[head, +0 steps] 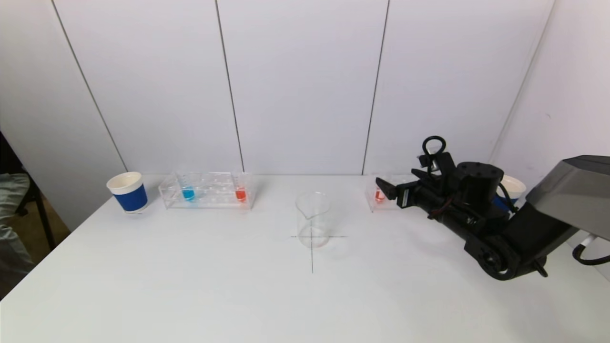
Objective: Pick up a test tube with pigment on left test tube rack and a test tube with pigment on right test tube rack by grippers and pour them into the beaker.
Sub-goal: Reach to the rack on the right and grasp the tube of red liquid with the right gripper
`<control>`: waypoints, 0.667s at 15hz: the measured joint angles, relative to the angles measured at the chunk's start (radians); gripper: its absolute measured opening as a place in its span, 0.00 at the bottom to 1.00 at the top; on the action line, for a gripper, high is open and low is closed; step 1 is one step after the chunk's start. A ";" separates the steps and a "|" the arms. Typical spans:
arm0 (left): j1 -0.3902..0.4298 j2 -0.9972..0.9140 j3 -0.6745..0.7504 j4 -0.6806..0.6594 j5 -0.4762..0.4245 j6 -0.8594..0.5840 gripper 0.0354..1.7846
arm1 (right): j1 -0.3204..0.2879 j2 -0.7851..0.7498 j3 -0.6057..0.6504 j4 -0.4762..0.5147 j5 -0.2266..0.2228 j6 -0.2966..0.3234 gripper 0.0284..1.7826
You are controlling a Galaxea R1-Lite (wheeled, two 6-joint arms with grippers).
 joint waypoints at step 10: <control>0.000 0.000 0.000 0.000 0.000 0.000 0.97 | 0.056 0.107 -0.090 -0.031 -0.129 -0.006 1.00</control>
